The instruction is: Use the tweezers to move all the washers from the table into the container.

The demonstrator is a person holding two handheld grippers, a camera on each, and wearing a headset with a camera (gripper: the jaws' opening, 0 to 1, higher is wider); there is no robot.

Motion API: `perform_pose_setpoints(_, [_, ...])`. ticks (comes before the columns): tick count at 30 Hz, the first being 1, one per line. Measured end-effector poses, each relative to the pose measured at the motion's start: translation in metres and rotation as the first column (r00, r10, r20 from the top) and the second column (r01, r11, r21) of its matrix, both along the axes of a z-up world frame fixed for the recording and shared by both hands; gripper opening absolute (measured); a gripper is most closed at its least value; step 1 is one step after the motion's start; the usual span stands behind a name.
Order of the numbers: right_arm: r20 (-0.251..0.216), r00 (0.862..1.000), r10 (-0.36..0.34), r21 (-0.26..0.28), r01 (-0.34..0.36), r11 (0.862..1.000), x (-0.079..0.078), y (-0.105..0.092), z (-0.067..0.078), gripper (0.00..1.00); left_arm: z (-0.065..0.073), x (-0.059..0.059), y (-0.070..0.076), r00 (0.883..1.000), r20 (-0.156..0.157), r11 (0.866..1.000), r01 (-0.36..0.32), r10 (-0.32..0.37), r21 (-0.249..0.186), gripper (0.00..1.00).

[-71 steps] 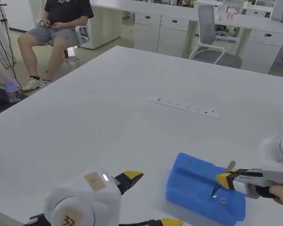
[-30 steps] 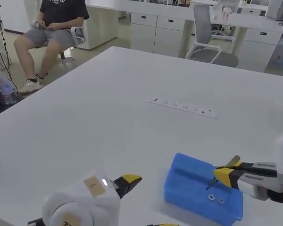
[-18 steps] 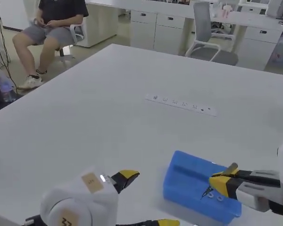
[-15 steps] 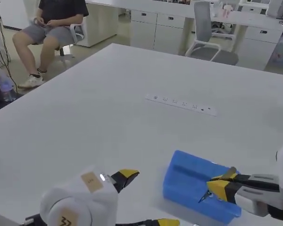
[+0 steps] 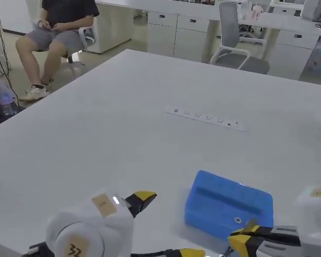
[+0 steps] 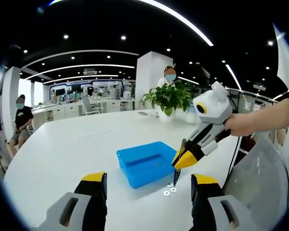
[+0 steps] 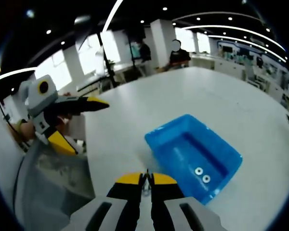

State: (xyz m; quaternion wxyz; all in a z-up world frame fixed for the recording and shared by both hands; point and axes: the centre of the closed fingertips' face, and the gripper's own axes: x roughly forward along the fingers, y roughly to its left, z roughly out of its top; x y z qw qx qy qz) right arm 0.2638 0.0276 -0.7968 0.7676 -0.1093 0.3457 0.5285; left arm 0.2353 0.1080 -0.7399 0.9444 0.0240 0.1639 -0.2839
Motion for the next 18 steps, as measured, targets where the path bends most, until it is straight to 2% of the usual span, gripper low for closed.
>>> perform_pose_setpoints(18, [-0.016, 1.0, 0.021, -0.018, -0.021, 1.0, -0.005, 0.003, -0.011, 0.03, 0.0, -0.001, -0.002, 1.0, -0.005, 1.0, 0.004, -0.004, 0.004, 0.71])
